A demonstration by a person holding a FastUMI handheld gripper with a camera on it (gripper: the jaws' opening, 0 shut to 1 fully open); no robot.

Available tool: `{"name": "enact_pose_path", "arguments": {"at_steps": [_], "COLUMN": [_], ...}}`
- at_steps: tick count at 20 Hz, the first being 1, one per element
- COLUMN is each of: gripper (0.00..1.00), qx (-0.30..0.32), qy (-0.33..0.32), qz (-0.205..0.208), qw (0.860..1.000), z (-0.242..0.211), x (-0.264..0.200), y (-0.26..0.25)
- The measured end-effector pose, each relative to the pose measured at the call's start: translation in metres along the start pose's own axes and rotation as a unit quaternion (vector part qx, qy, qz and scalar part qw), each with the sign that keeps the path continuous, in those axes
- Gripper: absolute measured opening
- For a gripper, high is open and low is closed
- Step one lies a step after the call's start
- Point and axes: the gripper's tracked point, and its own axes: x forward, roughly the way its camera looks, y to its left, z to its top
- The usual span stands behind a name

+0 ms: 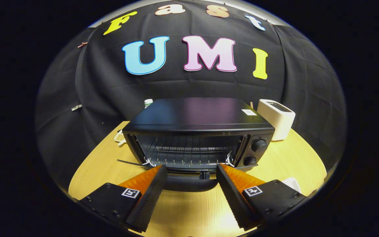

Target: Open the toaster oven, put the food inside, and close the toaster oven door.

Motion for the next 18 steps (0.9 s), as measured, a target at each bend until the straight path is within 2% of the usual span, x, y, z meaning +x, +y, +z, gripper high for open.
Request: {"name": "enact_pose_path", "arguments": {"at_steps": [5,9,11,14,18], "gripper": [0.98,0.99,0.99,0.99,0.98], "qx": [-0.039,-0.021,-0.012,-0.030,-0.042], "qy": [0.052,0.164,0.188,0.172,0.143], "qz": [0.013,0.019,0.011,0.021,0.033], "qw": [0.998,0.986,0.982,0.984,0.988], "z": [-0.050,-0.119,-0.138,-0.135,-0.107], "x": [-0.018,-0.020,-0.021,-0.034,-0.051], "y": [0.002,-0.015,-0.029,-0.047,-0.073]}}
